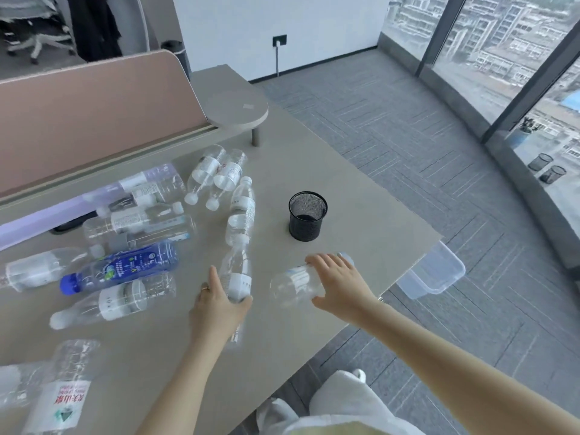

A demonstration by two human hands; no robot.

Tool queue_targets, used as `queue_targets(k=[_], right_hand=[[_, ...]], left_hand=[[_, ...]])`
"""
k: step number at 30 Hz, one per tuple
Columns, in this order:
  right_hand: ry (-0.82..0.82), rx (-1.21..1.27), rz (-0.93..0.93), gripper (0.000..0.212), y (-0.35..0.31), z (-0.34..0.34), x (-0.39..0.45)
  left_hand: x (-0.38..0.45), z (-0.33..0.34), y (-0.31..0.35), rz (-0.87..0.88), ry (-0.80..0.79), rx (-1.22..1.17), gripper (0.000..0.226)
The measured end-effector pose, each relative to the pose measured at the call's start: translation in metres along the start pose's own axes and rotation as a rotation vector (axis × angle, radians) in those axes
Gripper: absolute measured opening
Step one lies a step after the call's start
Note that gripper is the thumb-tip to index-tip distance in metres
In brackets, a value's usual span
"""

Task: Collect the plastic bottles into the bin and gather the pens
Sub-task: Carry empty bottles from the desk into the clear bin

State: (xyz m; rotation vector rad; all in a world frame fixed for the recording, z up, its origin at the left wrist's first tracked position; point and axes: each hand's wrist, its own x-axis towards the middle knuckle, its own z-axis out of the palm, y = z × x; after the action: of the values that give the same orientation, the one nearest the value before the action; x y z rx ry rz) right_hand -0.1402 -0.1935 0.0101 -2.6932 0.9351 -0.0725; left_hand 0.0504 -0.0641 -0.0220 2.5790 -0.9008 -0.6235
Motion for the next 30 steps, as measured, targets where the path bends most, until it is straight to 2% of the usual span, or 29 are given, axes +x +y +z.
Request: queue_targets(k=[2, 6, 10, 12, 14, 21, 22, 24, 26, 28, 30], right_hand=[[0.041, 0.066, 0.074, 0.064, 0.006, -0.002, -0.005], [0.1, 0.207, 0.212, 0.067, 0.026, -0.017, -0.016], [0.188, 0.325, 0.349, 0.067, 0.062, -0.038, -0.032], [0.232, 0.395, 0.424, 0.057, 0.083, -0.05, -0.045], [0.273, 0.453, 0.516, 0.045, 0.107, -0.062, -0.062], [0.279, 0.641, 0.735, 0.043, 0.219, -0.088, -0.134], [0.27, 0.688, 0.773, 0.049, 0.236, -0.091, -0.144], [0.259, 0.803, 0.86, 0.061, 0.269, -0.096, -0.16], [0.281, 0.936, 0.923, 0.055, 0.301, -0.103, -0.172], [0.306, 1.053, 0.972, 0.058, 0.327, -0.108, -0.181], [0.337, 1.143, 1.007, 0.063, 0.35, -0.108, -0.188]], left_hand=[[-0.007, -0.003, 0.015, 0.045, 0.021, -0.13, 0.09], [-0.021, -0.012, 0.059, 0.162, -0.034, -0.399, 0.083], [-0.032, -0.006, 0.115, 0.301, -0.058, -0.467, 0.082], [-0.039, 0.003, 0.143, 0.35, -0.099, -0.505, 0.08], [-0.048, 0.017, 0.174, 0.348, -0.174, -0.553, 0.071], [-0.084, 0.094, 0.289, 0.249, -0.418, -0.719, 0.038], [-0.09, 0.106, 0.304, 0.214, -0.467, -0.763, 0.034], [-0.101, 0.129, 0.335, 0.167, -0.545, -0.805, 0.045], [-0.11, 0.149, 0.362, 0.152, -0.609, -0.805, 0.055], [-0.117, 0.168, 0.382, 0.136, -0.661, -0.794, 0.054], [-0.119, 0.183, 0.399, 0.112, -0.681, -0.778, 0.043]])
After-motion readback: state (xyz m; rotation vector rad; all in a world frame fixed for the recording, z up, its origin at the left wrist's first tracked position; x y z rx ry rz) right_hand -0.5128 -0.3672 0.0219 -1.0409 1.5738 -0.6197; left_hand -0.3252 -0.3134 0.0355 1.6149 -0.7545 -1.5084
